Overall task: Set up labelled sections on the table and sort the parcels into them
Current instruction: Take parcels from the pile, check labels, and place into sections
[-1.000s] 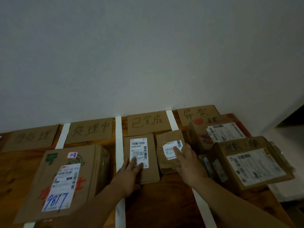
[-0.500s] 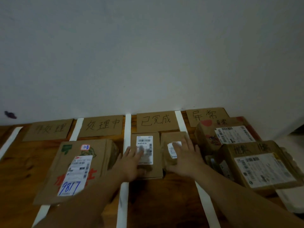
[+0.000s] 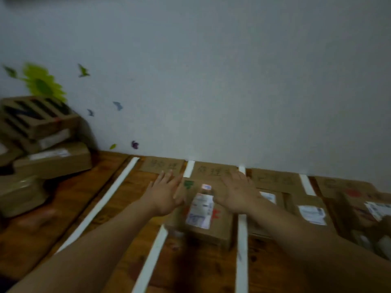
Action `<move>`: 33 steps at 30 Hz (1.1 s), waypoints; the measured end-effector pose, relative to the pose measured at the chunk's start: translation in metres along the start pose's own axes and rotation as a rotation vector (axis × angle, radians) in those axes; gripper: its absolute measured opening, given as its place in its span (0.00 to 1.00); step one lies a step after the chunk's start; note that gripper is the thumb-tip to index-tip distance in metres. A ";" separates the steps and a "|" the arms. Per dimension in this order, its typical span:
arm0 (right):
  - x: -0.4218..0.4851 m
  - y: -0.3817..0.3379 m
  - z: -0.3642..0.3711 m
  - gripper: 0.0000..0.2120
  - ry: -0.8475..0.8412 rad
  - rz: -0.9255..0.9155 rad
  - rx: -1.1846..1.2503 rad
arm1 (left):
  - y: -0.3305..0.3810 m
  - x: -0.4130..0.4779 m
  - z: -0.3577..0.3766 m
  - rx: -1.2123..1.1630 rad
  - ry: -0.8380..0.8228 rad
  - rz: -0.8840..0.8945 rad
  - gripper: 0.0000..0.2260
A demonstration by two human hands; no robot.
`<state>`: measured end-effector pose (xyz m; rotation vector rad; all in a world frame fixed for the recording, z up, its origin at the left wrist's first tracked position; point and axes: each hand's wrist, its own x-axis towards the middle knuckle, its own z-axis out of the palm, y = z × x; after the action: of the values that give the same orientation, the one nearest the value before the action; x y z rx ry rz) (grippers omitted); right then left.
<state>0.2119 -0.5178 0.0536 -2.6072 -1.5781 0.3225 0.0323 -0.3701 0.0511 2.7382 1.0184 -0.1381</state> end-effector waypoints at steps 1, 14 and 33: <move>0.004 -0.030 0.000 0.36 0.002 -0.025 0.011 | -0.028 -0.015 -0.008 -0.002 0.013 -0.030 0.35; 0.064 -0.366 0.010 0.35 -0.073 -0.311 0.052 | -0.333 -0.165 -0.091 -0.228 0.087 -0.419 0.35; 0.277 -0.618 0.024 0.35 -0.137 -0.421 0.345 | -0.644 -0.110 -0.172 -0.280 0.232 -0.816 0.36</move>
<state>-0.2052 0.0147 0.0993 -1.9803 -1.8643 0.6771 -0.4703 0.0753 0.1272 1.9747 1.9872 0.1882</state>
